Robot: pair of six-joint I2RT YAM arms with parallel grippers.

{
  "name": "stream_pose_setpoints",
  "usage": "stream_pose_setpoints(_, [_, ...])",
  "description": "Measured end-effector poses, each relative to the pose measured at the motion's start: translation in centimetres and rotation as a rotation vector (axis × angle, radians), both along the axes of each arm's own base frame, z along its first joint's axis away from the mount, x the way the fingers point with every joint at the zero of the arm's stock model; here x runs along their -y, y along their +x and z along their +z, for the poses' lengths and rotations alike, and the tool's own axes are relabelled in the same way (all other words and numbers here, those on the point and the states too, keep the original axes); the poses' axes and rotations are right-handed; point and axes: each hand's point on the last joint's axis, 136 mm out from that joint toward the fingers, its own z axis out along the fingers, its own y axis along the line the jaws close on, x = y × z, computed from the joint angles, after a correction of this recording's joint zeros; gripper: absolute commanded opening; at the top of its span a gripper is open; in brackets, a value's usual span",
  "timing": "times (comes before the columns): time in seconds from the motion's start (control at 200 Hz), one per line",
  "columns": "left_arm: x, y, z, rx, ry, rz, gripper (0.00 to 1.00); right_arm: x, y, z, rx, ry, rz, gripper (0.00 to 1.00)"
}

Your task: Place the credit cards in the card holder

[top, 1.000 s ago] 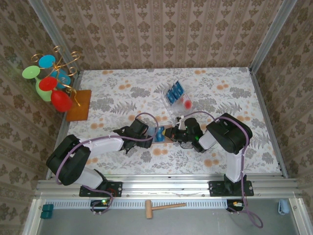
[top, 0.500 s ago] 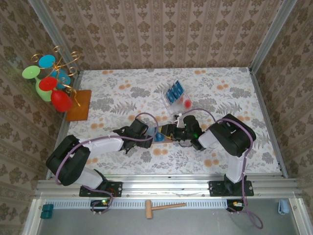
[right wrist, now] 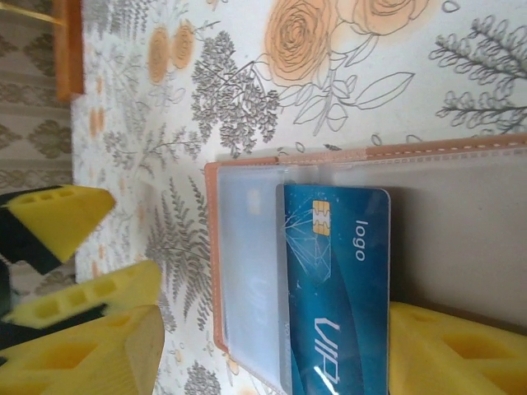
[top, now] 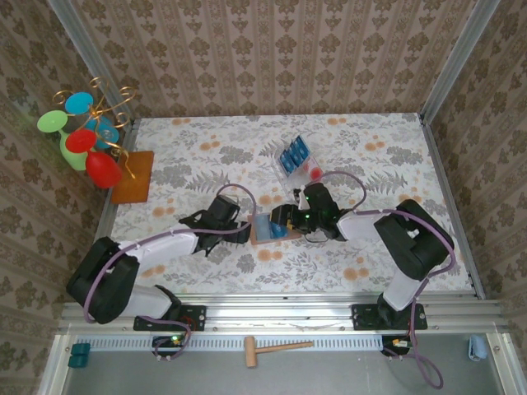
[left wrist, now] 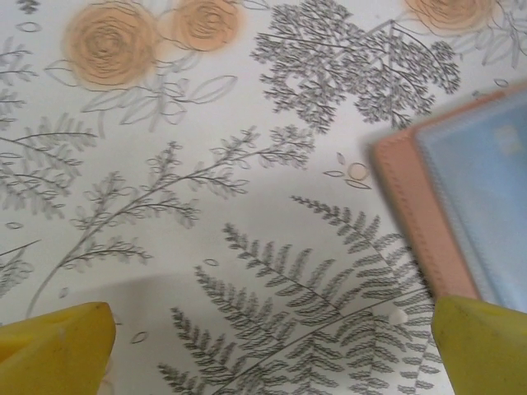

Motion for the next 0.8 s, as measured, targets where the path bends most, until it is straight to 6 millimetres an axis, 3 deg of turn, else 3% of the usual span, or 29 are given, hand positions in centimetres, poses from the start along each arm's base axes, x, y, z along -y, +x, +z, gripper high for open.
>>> stream_pose_setpoints(0.32, [-0.9, -0.7, -0.8, -0.035, -0.008, 0.018, 1.00, 0.9, 0.6, 0.8, 0.004, -0.147, 0.021, 0.68])
stream_pose_setpoints(0.555, [-0.7, -1.1, -1.7, -0.062, -0.004, 0.015, 1.00, 2.0, 0.8, 0.8, 0.007, -0.256, 0.034, 0.54])
stream_pose_setpoints(0.595, [-0.6, -1.2, -1.8, -0.066, -0.003, 0.012, 1.00, 2.2, 0.8, 0.8, 0.010, -0.272, 0.039, 0.50])
stream_pose_setpoints(0.73, [-0.1, -1.7, -2.5, -0.085, 0.010, -0.004, 1.00, 2.6, 1.0, 1.0, 0.024, -0.322, 0.056, 0.20])
stream_pose_setpoints(0.795, [0.1, -2.0, -2.9, -0.097, 0.021, -0.012, 1.00, 2.9, 1.1, 1.0, 0.028, -0.352, 0.060, 0.11])
